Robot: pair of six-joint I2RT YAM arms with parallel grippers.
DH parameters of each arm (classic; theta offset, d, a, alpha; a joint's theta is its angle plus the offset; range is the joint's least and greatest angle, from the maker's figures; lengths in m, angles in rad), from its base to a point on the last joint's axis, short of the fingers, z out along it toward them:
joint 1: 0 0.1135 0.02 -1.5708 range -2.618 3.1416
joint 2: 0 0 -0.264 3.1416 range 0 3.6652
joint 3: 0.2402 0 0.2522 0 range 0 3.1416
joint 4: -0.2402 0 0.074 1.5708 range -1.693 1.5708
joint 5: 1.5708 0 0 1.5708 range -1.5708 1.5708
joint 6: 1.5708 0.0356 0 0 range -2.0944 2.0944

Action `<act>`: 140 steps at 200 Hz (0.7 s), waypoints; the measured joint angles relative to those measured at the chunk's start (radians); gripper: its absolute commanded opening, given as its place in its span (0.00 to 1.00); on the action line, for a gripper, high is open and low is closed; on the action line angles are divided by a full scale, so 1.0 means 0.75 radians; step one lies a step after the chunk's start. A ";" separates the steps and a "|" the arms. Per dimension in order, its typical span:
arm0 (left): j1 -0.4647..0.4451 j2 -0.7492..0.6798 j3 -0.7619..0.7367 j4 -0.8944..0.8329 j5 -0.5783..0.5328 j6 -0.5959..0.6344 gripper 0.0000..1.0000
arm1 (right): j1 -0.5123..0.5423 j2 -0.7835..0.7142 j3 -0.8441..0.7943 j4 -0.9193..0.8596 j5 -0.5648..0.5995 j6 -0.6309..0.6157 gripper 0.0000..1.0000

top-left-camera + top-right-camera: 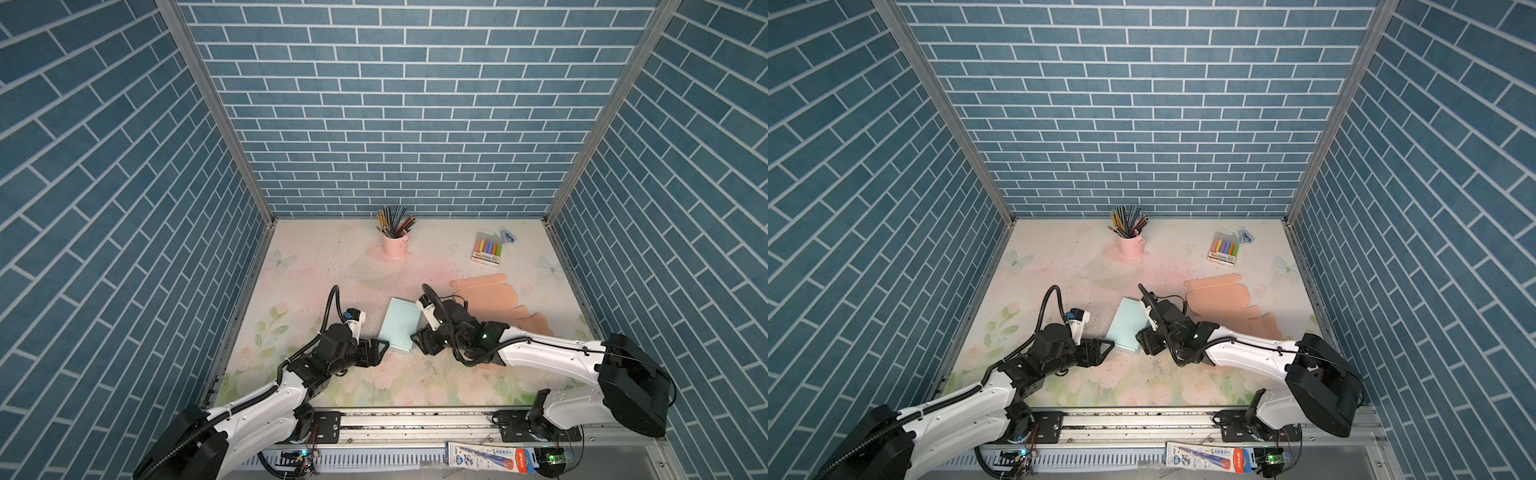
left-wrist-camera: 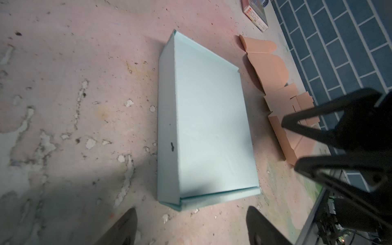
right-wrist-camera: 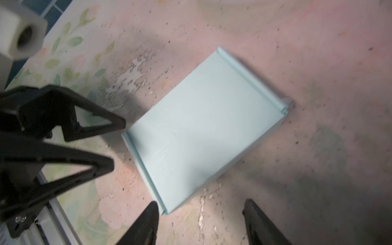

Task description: Fold the paper box

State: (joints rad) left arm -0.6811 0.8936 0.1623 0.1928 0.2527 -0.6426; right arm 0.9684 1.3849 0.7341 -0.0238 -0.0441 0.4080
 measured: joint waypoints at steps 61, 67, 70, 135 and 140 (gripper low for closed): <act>-0.190 -0.014 -0.001 0.007 -0.028 -0.070 0.83 | -0.261 0.271 0.301 -0.019 -0.176 -0.139 0.73; -0.201 0.004 -0.001 0.021 -0.030 -0.077 0.82 | -0.280 0.305 0.328 -0.019 -0.187 -0.145 0.73; -0.206 0.012 -0.001 0.028 -0.032 -0.079 0.82 | -0.287 0.318 0.339 -0.019 -0.191 -0.148 0.73; -0.239 0.152 -0.001 0.180 -0.072 -0.115 0.77 | -0.344 0.576 0.506 -0.024 -0.273 -0.169 0.70; -0.239 0.164 -0.001 0.192 -0.073 -0.115 0.77 | -0.344 0.586 0.506 -0.023 -0.282 -0.169 0.70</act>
State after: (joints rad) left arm -0.8600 1.0164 0.1619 0.3370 0.1978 -0.7288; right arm 0.7105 1.8244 1.1137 -0.0414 -0.2554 0.2810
